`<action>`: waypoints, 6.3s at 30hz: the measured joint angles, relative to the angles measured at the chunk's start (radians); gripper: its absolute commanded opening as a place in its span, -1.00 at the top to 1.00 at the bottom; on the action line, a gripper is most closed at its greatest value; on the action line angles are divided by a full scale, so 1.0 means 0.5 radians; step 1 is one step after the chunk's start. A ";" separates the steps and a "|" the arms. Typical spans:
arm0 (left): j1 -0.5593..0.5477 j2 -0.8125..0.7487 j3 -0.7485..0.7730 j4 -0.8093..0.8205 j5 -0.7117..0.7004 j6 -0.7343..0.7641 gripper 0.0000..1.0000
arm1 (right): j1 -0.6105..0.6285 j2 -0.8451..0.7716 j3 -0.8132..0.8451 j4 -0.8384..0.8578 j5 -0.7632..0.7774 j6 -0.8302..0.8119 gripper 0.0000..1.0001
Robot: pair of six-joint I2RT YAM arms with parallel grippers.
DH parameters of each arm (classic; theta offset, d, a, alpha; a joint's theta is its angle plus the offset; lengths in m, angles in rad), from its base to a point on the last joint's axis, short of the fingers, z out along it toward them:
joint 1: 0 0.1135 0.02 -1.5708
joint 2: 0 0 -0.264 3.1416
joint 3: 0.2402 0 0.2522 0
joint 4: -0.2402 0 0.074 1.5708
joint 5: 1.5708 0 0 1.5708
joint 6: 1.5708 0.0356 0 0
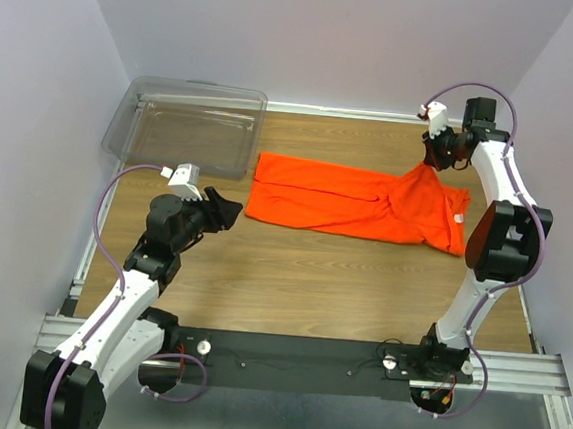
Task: Fold and stack the t-shirts
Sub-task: Fold the tshirt
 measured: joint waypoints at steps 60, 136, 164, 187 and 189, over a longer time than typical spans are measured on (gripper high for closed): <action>0.002 0.807 -0.242 0.522 0.192 -0.186 -0.39 | -0.404 -0.558 -1.263 -0.028 0.630 0.582 0.02; -0.106 1.024 -0.092 0.633 -0.315 -0.671 1.00 | -0.536 -0.510 -1.212 -0.111 0.343 0.401 0.99; -0.105 0.772 -0.153 0.489 -0.365 -0.671 1.00 | -0.626 -0.452 -1.112 -0.163 0.027 0.362 0.13; -0.086 0.687 -0.172 0.442 -0.376 -0.671 1.00 | -0.643 -0.475 -1.074 -0.186 0.297 0.345 0.73; -0.082 0.671 -0.177 0.438 -0.378 -0.671 1.00 | -0.652 -0.474 -1.074 -0.191 0.321 0.339 0.67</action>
